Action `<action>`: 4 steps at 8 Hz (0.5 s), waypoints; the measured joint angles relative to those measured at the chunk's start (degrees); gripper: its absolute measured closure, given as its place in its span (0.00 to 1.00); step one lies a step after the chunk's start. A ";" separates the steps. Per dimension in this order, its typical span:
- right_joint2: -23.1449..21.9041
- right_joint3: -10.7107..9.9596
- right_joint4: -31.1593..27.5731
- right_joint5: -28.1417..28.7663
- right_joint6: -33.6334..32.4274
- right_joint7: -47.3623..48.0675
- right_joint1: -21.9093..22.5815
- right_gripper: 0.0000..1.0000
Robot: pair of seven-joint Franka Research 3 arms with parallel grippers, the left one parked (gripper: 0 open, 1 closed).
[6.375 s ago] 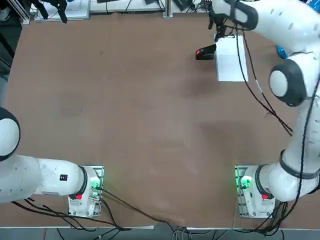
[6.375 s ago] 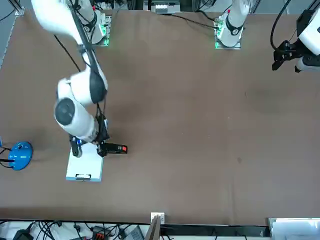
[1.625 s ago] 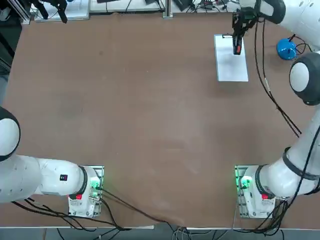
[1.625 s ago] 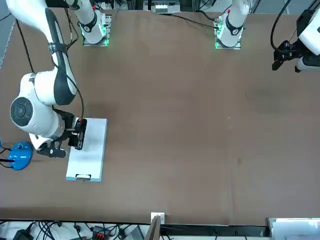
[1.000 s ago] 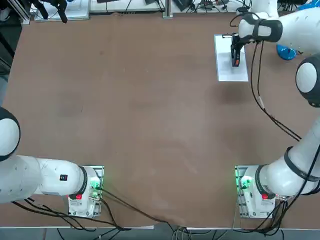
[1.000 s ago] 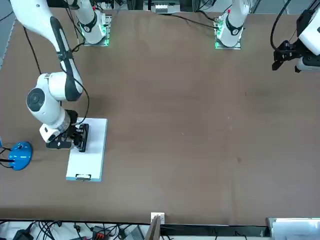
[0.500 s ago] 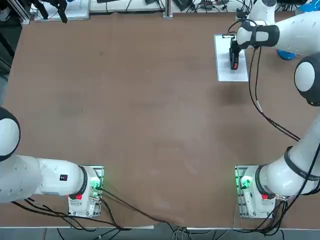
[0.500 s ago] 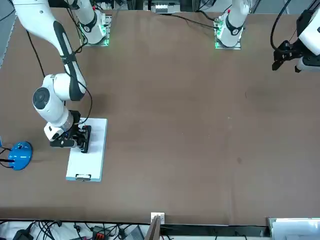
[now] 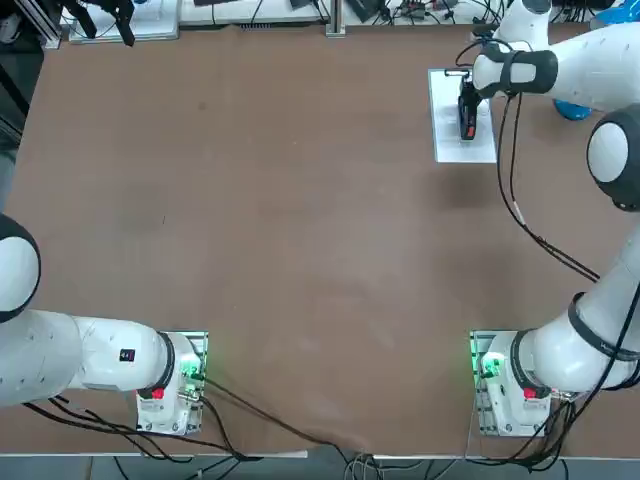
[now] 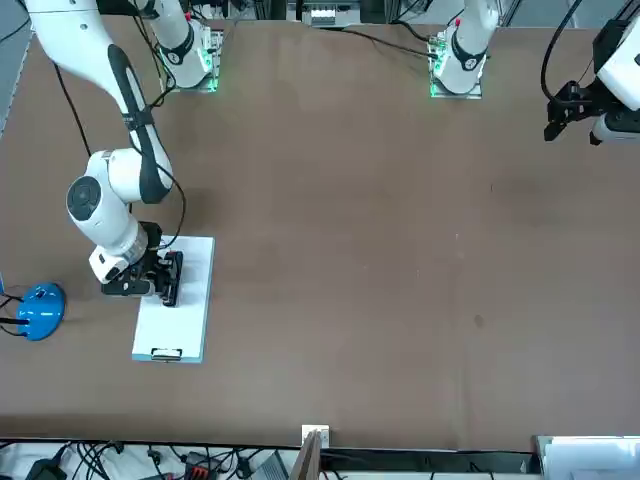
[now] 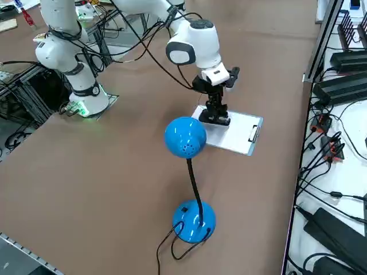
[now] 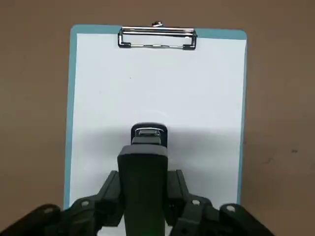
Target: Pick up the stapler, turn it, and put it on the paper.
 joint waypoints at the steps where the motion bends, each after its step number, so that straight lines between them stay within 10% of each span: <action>1: 0.45 0.00 0.99 0.29 -0.78 0.00 0.00 0.58; 4: 2.64 0.01 3.91 1.49 -2.37 -0.06 -0.02 0.58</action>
